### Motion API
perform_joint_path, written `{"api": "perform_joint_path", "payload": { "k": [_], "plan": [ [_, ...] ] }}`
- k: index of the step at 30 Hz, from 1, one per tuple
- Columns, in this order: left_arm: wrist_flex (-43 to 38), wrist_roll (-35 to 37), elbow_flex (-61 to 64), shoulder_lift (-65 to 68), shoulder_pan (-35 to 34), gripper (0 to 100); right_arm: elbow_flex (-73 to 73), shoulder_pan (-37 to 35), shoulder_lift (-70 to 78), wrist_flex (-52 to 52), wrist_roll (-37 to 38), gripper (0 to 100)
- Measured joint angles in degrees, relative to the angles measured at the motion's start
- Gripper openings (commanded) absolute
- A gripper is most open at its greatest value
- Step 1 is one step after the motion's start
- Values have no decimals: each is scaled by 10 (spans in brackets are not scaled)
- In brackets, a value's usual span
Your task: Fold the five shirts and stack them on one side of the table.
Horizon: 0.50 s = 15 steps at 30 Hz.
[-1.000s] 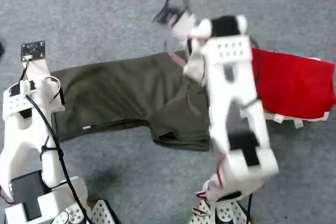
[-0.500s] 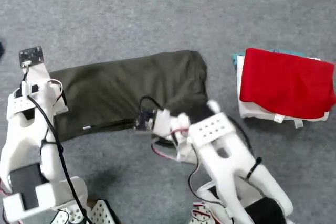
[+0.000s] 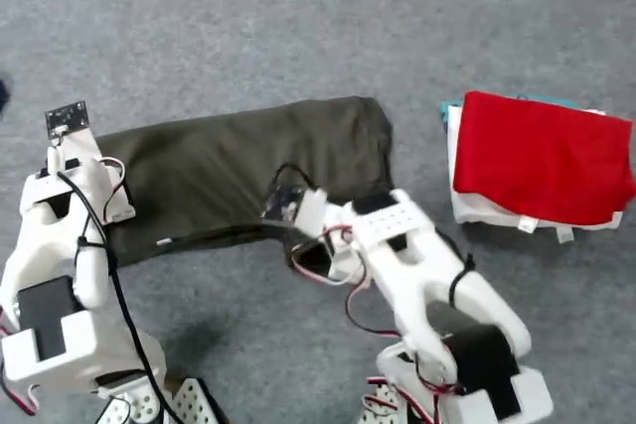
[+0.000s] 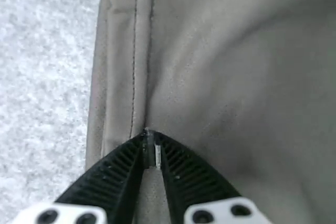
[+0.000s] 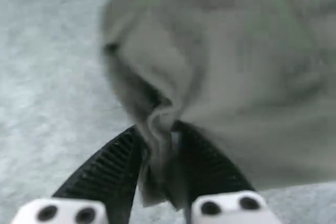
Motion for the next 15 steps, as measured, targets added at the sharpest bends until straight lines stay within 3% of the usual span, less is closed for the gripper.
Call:
{"api": "perform_joint_path", "payload": {
  "k": [7, 15],
  "plan": [
    [0, 1, 0, 0, 0, 29, -43, 18, 13, 33, 0, 15],
    [0, 1, 0, 0, 0, 29, -251, 18, 56, 209, 26, 15]
  ]
}}
